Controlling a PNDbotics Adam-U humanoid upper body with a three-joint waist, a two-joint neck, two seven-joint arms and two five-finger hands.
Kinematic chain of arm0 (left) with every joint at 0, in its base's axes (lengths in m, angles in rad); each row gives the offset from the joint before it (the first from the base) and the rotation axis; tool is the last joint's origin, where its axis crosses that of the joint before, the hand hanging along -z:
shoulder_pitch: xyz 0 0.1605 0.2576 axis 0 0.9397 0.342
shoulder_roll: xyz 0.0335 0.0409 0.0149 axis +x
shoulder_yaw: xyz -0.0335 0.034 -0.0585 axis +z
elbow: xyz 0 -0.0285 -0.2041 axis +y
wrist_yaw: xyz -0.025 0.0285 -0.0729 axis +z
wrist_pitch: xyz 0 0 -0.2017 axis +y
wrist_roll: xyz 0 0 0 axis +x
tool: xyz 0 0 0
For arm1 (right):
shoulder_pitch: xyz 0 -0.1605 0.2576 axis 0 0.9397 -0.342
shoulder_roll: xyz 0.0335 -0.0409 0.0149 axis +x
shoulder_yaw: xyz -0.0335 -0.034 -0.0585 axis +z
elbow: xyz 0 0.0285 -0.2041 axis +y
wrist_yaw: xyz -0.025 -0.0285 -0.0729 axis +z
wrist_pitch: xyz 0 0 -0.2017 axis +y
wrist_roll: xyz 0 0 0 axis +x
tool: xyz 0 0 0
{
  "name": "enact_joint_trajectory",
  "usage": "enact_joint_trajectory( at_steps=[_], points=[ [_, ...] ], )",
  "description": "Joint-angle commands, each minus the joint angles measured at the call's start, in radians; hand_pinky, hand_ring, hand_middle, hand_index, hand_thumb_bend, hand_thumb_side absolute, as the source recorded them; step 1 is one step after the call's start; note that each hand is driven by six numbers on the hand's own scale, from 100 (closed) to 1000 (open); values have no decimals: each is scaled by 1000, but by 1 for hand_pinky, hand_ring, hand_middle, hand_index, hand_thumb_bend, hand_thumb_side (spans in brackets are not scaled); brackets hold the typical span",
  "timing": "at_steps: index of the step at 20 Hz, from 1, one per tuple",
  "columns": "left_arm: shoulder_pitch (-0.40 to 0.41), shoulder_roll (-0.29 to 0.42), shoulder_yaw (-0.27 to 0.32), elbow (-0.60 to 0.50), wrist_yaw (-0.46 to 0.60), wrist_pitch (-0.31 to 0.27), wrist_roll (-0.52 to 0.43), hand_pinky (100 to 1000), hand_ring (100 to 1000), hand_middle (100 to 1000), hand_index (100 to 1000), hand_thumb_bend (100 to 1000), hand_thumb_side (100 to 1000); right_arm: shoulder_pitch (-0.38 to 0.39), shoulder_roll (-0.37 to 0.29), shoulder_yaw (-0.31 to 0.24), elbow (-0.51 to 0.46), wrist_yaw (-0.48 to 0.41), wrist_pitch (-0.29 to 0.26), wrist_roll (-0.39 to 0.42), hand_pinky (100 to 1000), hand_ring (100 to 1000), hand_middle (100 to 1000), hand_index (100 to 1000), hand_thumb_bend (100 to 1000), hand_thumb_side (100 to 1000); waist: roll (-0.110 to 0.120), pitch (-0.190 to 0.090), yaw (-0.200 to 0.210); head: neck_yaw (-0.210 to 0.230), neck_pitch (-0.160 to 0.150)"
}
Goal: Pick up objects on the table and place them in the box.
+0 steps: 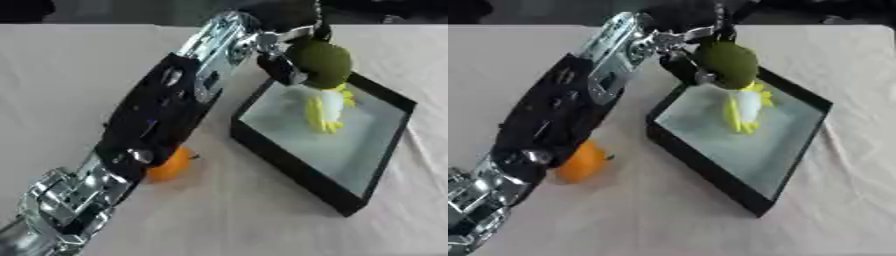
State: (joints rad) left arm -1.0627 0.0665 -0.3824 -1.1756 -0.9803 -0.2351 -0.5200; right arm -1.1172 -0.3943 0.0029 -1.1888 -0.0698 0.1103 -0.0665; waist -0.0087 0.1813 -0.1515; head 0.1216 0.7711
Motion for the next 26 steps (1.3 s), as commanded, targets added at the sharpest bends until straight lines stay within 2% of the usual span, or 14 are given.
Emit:
enact_joint_trajectory(
  at_steps=[1, 6, 10, 11, 13, 14, 16, 17, 21, 26],
  points=[
    [-15, -11, 0, 27, -38, -29, -6, 651, 567, 515, 451, 100, 100, -26, -5, 3, 2, 15, -3, 10, 955, 851, 760, 813, 100, 440, 1, -12, -3, 0, -1],
    [-10, -17, 5, 57, -64, -62, -40, 686, 604, 554, 490, 100, 100, -22, 5, 7, 6, 22, -3, 16, 955, 851, 760, 813, 100, 454, 5, -8, -3, -4, -1],
    [-7, -17, 12, 70, -63, -57, -39, 754, 677, 630, 585, 100, 100, -16, 7, 9, 10, 27, -3, 19, 956, 852, 761, 813, 100, 463, 6, -7, 1, -6, -1],
    [-6, -17, 13, 72, -60, -54, -38, 778, 705, 664, 651, 100, 112, -15, 7, 9, 10, 28, -3, 21, 956, 852, 761, 813, 100, 466, 5, -6, 1, -7, -1],
    [-7, -17, 15, 66, -43, -44, -30, 845, 777, 751, 827, 100, 445, -11, 8, 7, 14, 30, -1, 20, 956, 852, 761, 813, 100, 474, 5, -6, 3, -7, -1],
    [-9, -16, 15, 59, -33, -38, -22, 861, 795, 772, 861, 100, 576, -9, 7, 7, 15, 31, -1, 20, 956, 852, 761, 813, 100, 474, 4, -6, 4, -6, -1],
    [-12, -12, 16, 43, -15, -22, -4, 877, 811, 798, 904, 116, 747, -8, 5, 8, 16, 32, -2, 20, 956, 852, 761, 813, 100, 472, 3, -6, 5, -6, -1],
    [-14, -11, 18, 35, -8, -13, 4, 879, 813, 802, 913, 151, 791, -7, 3, 8, 17, 32, -2, 20, 956, 852, 761, 813, 100, 472, 2, -6, 5, -5, -1],
    [-21, -4, 22, 2, 16, 18, 27, 883, 816, 804, 913, 195, 790, -4, 0, 7, 21, 33, -3, 19, 956, 852, 762, 813, 100, 475, -2, -8, 5, -4, -1],
    [-24, 5, 24, -38, 54, 47, 25, 869, 804, 793, 888, 127, 695, 0, 0, 6, 27, 35, -2, 19, 956, 853, 762, 813, 100, 479, -4, -11, 10, -6, -1]
  ],
)
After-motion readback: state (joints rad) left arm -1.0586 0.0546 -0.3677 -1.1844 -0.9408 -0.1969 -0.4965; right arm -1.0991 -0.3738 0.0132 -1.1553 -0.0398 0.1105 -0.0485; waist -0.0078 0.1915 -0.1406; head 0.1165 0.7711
